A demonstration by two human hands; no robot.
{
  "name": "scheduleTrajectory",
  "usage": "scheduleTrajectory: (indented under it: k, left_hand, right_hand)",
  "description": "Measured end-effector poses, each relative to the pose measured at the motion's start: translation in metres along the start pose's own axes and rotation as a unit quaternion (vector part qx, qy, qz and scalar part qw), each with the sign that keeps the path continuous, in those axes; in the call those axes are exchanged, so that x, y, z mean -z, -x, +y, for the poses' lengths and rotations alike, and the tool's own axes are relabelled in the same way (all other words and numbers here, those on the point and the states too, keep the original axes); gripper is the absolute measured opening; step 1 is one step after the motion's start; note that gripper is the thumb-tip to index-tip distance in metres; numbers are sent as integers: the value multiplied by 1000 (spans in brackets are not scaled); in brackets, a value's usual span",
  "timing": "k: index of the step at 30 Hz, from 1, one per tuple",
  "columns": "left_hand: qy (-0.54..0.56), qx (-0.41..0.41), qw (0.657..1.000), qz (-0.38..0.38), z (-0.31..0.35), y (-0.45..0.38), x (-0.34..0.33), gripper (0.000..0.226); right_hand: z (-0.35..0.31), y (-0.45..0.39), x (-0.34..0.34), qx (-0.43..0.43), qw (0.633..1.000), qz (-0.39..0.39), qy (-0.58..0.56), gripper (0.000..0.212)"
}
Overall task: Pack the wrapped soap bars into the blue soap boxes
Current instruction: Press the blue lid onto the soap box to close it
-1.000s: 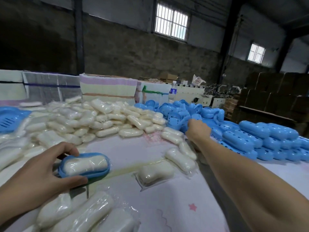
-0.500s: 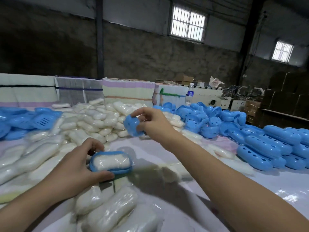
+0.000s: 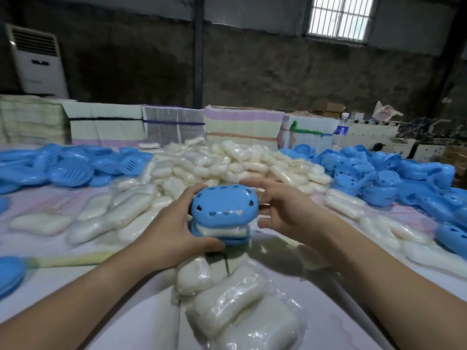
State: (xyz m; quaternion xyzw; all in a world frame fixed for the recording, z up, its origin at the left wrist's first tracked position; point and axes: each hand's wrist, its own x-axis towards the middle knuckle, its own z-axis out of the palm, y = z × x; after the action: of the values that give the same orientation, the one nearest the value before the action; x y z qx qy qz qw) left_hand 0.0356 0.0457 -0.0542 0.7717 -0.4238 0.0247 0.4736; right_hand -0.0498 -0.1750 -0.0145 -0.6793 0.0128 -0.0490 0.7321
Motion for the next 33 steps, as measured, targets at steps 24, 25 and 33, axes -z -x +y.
scheduleTrajectory:
  k: [24, 25, 33]
  left_hand:
    - [-73, 5, 997, 0, -8, -2, 6, 74]
    - [-74, 6, 997, 0, -7, -1, 7, 74]
    - [-83, 16, 996, -12, -4, -3, 10, 80]
  right_hand:
    - [16, -1, -3, 103, 869, -47, 481, 74]
    - [16, -1, -3, 106, 868, -48, 483, 75]
    - [18, -5, -7, 126, 867, -40, 481, 73]
